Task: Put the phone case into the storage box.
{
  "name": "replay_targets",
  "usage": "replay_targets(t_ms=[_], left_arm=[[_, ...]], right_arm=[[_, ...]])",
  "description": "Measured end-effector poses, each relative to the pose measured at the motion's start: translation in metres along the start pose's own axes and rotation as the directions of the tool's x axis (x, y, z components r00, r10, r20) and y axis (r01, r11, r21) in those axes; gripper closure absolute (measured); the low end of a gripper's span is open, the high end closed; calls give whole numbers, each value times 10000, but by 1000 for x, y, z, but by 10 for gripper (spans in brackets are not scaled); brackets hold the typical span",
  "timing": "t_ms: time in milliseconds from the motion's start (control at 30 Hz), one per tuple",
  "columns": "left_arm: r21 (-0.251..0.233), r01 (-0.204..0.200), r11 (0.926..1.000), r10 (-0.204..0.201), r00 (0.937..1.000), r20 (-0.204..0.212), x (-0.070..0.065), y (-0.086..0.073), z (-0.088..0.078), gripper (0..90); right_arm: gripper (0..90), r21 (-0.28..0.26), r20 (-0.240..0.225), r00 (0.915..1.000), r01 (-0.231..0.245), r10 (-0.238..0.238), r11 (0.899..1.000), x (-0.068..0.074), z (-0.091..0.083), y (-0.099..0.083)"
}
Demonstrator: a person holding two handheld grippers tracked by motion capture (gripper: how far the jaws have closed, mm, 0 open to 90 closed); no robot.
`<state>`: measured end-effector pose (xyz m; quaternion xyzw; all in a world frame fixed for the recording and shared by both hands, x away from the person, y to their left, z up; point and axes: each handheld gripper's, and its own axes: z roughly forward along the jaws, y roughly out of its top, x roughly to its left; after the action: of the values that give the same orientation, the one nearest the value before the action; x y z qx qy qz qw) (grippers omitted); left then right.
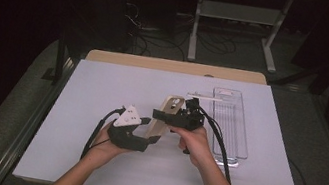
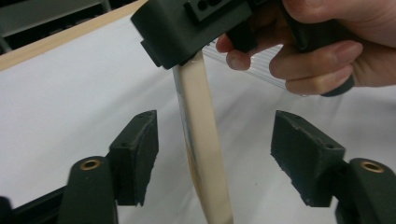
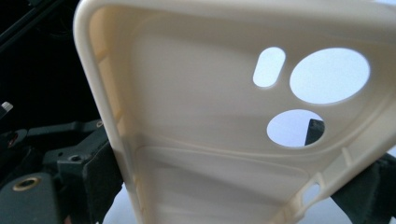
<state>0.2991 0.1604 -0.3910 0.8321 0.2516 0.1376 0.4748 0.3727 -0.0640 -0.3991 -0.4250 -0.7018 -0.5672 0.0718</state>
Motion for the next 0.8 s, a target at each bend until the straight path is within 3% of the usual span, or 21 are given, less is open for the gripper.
replay_targets(t_ms=[400, 667, 800], left_arm=[[77, -203, 9998, 196, 9964, 820, 16, -10, -25, 211], [197, -370, 9991, 356, 9973, 642, 27, -26, -36, 145], [291, -247, 9993, 233, 9986, 479, 30, -37, -42, 104]], right_arm=[[87, -94, 13, 9999, 149, -149, 9998, 0, -3, 1], [88, -101, 90, 9997, 220, -220, 9997, 0, -4, 2], [89, -127, 71, 9996, 265, -264, 9996, 0, -5, 3]])
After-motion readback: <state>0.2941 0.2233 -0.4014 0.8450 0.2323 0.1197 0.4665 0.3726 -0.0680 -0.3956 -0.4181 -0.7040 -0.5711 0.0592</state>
